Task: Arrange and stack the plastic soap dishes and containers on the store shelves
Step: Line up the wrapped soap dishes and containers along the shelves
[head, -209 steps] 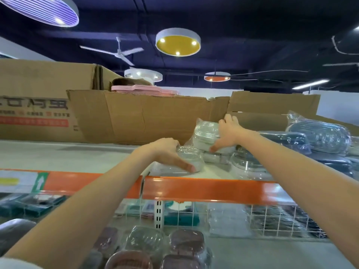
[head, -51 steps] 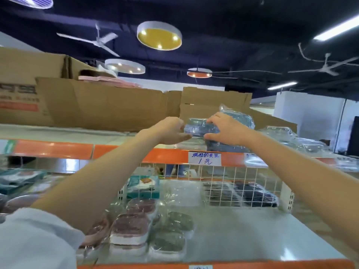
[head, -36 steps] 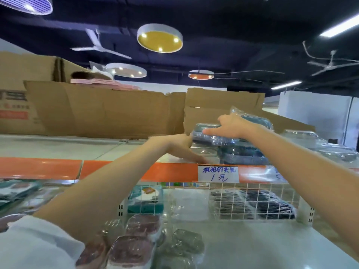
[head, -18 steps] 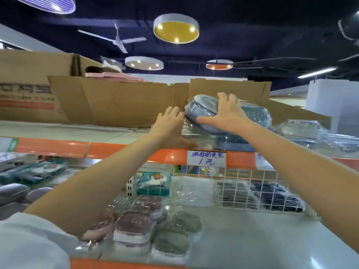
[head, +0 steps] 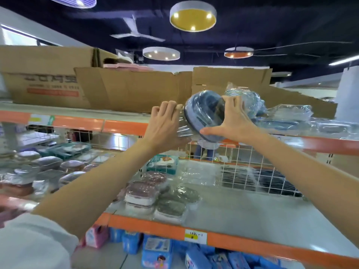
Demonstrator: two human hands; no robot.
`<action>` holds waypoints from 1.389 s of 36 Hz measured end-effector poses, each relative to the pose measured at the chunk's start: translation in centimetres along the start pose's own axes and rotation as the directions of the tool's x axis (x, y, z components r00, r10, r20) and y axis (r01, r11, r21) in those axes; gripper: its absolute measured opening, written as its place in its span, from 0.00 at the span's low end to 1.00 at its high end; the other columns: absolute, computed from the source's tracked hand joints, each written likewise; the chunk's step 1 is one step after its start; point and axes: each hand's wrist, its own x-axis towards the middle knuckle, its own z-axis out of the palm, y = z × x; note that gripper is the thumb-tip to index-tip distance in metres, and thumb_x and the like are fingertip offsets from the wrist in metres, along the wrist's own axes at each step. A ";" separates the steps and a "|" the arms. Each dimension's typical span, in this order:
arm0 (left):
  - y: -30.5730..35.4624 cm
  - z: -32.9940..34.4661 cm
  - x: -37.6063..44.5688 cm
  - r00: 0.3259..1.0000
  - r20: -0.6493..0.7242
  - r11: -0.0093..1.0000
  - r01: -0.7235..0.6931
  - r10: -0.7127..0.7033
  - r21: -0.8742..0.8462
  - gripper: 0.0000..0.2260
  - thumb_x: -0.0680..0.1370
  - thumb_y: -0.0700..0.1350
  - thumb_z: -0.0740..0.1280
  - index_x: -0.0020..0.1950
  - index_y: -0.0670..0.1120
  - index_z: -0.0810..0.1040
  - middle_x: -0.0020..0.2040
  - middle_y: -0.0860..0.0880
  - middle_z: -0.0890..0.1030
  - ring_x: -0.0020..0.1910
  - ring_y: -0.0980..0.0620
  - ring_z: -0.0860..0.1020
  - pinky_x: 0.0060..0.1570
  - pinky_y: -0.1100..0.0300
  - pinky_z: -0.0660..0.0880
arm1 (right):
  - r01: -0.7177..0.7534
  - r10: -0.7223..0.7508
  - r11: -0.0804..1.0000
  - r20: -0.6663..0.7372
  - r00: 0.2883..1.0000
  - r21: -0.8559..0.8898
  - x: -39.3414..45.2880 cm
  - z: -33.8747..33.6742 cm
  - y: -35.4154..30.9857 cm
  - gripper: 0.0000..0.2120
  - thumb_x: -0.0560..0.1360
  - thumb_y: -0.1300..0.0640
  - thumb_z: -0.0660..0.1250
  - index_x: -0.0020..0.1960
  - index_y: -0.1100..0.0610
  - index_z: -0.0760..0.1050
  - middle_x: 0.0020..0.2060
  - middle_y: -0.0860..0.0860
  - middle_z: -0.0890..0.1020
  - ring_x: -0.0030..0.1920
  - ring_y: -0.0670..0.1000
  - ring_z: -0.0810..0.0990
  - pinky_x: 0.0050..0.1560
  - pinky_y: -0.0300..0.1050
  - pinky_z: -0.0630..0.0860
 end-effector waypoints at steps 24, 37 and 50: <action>3.2 5.2 -15.1 0.802 0.592 0.996 -0.047 0.083 -0.075 0.43 0.68 0.68 0.67 0.72 0.41 0.62 0.69 0.44 0.64 0.68 0.44 0.62 0.68 0.51 0.60 | 0.062 0.014 0.984 0.419 0.908 -0.167 -12.5 9.1 5.2 0.52 0.62 0.37 0.74 0.74 0.57 0.52 0.67 0.53 0.58 0.68 0.54 0.55 0.70 0.49 0.57; 2.3 14.1 -15.5 0.708 0.696 0.969 0.067 0.122 -0.239 0.43 0.69 0.68 0.66 0.74 0.43 0.60 0.72 0.47 0.61 0.72 0.47 0.59 0.71 0.51 0.56 | -0.175 0.305 0.941 0.498 0.812 -0.290 -10.4 15.8 9.4 0.47 0.63 0.33 0.71 0.70 0.55 0.54 0.62 0.53 0.59 0.66 0.55 0.57 0.64 0.50 0.61; -0.2 20.6 -15.0 0.462 0.853 0.938 0.114 0.241 -0.326 0.44 0.64 0.68 0.71 0.72 0.44 0.65 0.65 0.47 0.70 0.66 0.47 0.68 0.69 0.51 0.60 | -0.216 0.365 0.921 0.529 0.766 -0.324 -5.5 23.4 11.3 0.48 0.65 0.31 0.69 0.74 0.55 0.54 0.69 0.54 0.59 0.69 0.58 0.59 0.65 0.53 0.64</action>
